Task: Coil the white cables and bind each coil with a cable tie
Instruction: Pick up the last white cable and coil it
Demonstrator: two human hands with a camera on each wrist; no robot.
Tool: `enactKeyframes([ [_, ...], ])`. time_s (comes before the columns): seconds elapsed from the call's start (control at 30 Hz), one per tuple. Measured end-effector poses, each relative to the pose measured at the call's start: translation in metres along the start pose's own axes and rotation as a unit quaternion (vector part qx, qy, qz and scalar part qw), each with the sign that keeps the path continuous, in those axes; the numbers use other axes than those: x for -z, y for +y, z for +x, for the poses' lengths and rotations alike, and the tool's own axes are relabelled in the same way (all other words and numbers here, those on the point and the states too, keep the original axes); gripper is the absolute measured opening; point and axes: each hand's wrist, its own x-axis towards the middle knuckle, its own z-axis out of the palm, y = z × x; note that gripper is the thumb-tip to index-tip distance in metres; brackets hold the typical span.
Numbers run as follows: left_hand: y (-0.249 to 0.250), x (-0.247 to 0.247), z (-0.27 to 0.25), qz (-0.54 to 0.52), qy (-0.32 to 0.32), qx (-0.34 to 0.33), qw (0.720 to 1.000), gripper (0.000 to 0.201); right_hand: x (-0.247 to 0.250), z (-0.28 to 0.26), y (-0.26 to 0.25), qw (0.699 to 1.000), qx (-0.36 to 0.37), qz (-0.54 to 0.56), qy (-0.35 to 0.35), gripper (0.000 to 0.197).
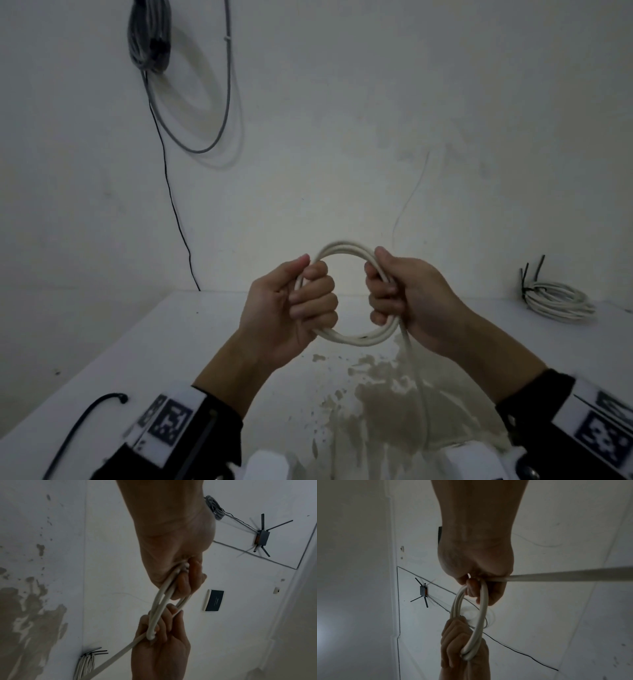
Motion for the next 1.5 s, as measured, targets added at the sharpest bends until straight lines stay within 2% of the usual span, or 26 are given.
enactKeyframes([
  [0.1,-0.001,0.001,-0.003,0.003,0.004,0.024,1.000,0.026,0.000,0.002,-0.001,0.999,0.022,-0.019,0.028,0.034],
  [0.17,-0.003,-0.003,0.001,0.023,0.042,0.018,0.999,0.028,-0.002,0.003,0.000,0.997,0.037,-0.046,0.042,0.034],
  [0.23,-0.006,-0.010,0.005,0.089,0.135,-0.031,0.986,0.036,-0.003,0.005,0.003,0.994,0.050,-0.076,0.055,0.033],
  [0.3,-0.006,-0.018,0.009,0.132,0.197,-0.093,0.967,0.039,-0.003,0.004,0.006,0.992,0.050,-0.106,0.055,0.035],
  [0.43,0.012,-0.017,0.015,0.103,0.249,-0.209,0.940,0.048,0.004,-0.007,0.016,0.986,-0.006,-0.165,0.013,0.043],
  [0.57,0.047,-0.012,0.011,0.078,0.293,-0.336,0.892,0.048,0.018,-0.021,0.036,0.969,-0.052,-0.240,-0.036,0.027],
  [0.67,0.058,-0.006,0.004,0.138,0.347,-0.381,0.846,0.043,0.030,-0.021,0.048,0.944,-0.040,-0.327,-0.028,0.019],
  [0.7,0.056,-0.005,0.004,0.173,0.366,-0.387,0.829,0.042,0.034,-0.019,0.051,0.918,-0.007,-0.395,-0.022,0.019],
  [0.73,0.053,-0.004,0.005,0.216,0.382,-0.390,0.810,0.041,0.036,-0.017,0.053,0.876,0.046,-0.480,-0.015,0.022],
  [0.8,0.042,-0.001,0.006,0.339,0.391,-0.384,0.765,0.040,0.037,-0.013,0.055,0.766,0.188,-0.615,0.005,0.033],
  [0.83,0.034,0.000,0.005,0.425,0.382,-0.371,0.732,0.040,0.036,-0.011,0.055,0.723,0.254,-0.642,0.007,0.036],
  [0.93,0.006,0.002,0.003,0.674,0.318,-0.273,0.608,0.035,0.025,-0.007,0.047,0.644,0.381,-0.662,-0.038,0.028],
  [0.97,-0.003,0.004,0.003,0.718,0.287,-0.236,0.588,0.034,0.022,-0.005,0.042,0.625,0.413,-0.661,-0.045,0.025],
  [1.0,-0.010,0.005,0.004,0.741,0.256,-0.202,0.586,0.035,0.019,-0.003,0.037,0.611,0.441,-0.656,-0.044,0.024],
  [1.1,-0.024,0.008,0.006,0.749,0.204,-0.140,0.614,0.040,0.016,0.000,0.021,0.597,0.492,-0.633,-0.029,0.020],
  [1.17,-0.028,0.006,0.005,0.758,0.201,-0.127,0.607,0.036,0.017,-0.001,0.013,0.597,0.507,-0.622,-0.011,0.030],
  [1.2,-0.029,0.002,0.004,0.753,0.205,-0.107,0.617,0.036,0.019,0.000,0.009,0.594,0.514,-0.619,-0.001,0.039],
  [1.23,-0.027,-0.001,0.004,0.727,0.209,-0.076,0.649,0.038,0.022,0.001,0.005,0.589,0.518,-0.620,0.007,0.047],
  [1.27,-0.024,-0.005,0.004,0.675,0.205,-0.035,0.708,0.041,0.025,0.003,0.003,0.587,0.515,-0.625,0.009,0.056],
  [1.33,-0.014,-0.009,0.001,0.490,0.152,0.069,0.855,0.042,0.029,0.007,0.002,0.598,0.490,-0.633,0.022,0.067],
  [1.37,-0.007,-0.008,0.000,0.374,0.114,0.110,0.914,0.040,0.029,0.008,0.004,0.625,0.466,-0.626,0.031,0.071],
  [1.4,-0.002,-0.005,0.000,0.269,0.072,0.142,0.950,0.038,0.027,0.009,0.006,0.675,0.424,-0.603,0.033,0.073],
  [1.43,0.000,-0.002,0.000,0.179,0.028,0.159,0.971,0.037,0.024,0.009,0.007,0.743,0.364,-0.560,0.021,0.074],
  [1.47,0.001,0.001,0.002,0.105,-0.007,0.165,0.981,0.036,0.019,0.007,0.008,0.813,0.288,-0.507,-0.004,0.073],
  [1.5,0.002,0.004,0.003,0.053,-0.023,0.160,0.985,0.037,0.015,0.005,0.007,0.868,0.203,-0.451,-0.035,0.071],
])
